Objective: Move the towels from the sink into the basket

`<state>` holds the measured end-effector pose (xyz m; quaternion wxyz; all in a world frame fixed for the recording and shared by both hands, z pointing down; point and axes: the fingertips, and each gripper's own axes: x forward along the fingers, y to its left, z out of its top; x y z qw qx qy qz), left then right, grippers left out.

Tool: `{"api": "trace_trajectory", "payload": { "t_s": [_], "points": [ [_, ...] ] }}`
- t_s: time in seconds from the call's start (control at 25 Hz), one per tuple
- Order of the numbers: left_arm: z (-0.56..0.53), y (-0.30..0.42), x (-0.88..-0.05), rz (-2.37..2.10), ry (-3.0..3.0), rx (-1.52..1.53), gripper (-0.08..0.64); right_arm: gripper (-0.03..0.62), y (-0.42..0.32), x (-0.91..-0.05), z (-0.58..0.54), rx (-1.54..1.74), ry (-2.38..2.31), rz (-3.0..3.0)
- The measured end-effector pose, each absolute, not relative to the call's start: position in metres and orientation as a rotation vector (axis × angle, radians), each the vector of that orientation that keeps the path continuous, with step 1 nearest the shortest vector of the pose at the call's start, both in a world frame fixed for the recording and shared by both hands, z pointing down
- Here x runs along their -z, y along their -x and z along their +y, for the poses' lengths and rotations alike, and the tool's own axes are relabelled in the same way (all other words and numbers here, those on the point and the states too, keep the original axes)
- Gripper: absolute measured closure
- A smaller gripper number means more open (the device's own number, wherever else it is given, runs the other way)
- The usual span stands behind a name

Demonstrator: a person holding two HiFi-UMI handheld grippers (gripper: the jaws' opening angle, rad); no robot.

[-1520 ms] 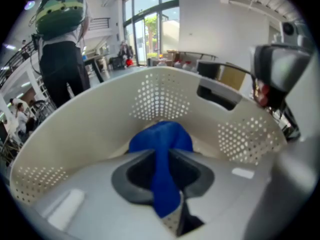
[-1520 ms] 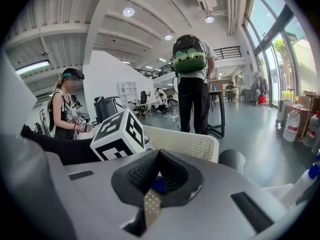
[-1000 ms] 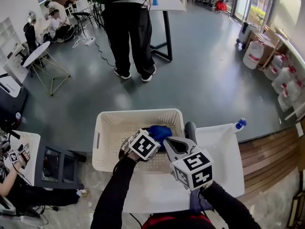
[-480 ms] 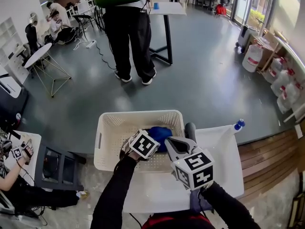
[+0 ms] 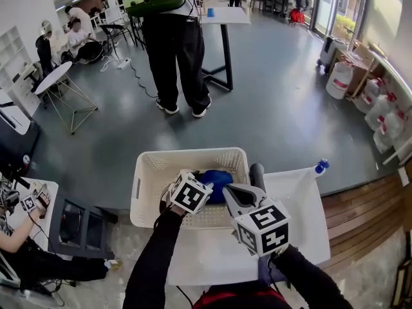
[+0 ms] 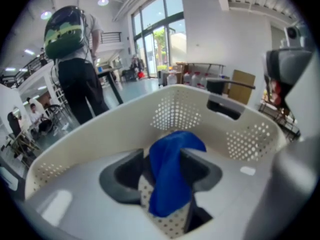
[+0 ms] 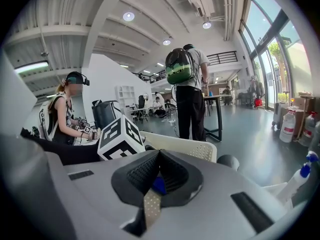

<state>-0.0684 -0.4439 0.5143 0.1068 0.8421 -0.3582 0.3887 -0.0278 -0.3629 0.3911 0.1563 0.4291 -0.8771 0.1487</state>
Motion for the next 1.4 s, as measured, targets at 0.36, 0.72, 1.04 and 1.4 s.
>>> {"api": "trace_trajectory", "payload": {
  "t_s": [0.36, 0.72, 1.04, 1.4],
  "points": [
    [-0.455, 0.078, -0.478, -1.21, -2.562, -1.046, 0.351, 0.584, 0.029, -0.387, -0.356, -0.42, -1.244, -2.513],
    [-0.457, 0.08, -0.435, -1.3, -2.619, -0.99, 0.365, 0.584, 0.029, -0.378, -0.352, -0.401, -1.264, -2.524],
    [-0.445, 0.081, -0.394, -1.314, -2.658, -0.927, 0.376, 0.584, 0.03, -0.369, -0.342, -0.381, -1.268, -2.544],
    [-0.417, 0.087, -0.364, -1.374, -2.682, -0.945, 0.431, 0.584, 0.033, -0.357, -0.327, -0.354, -1.273, -2.566]
  ]
}}
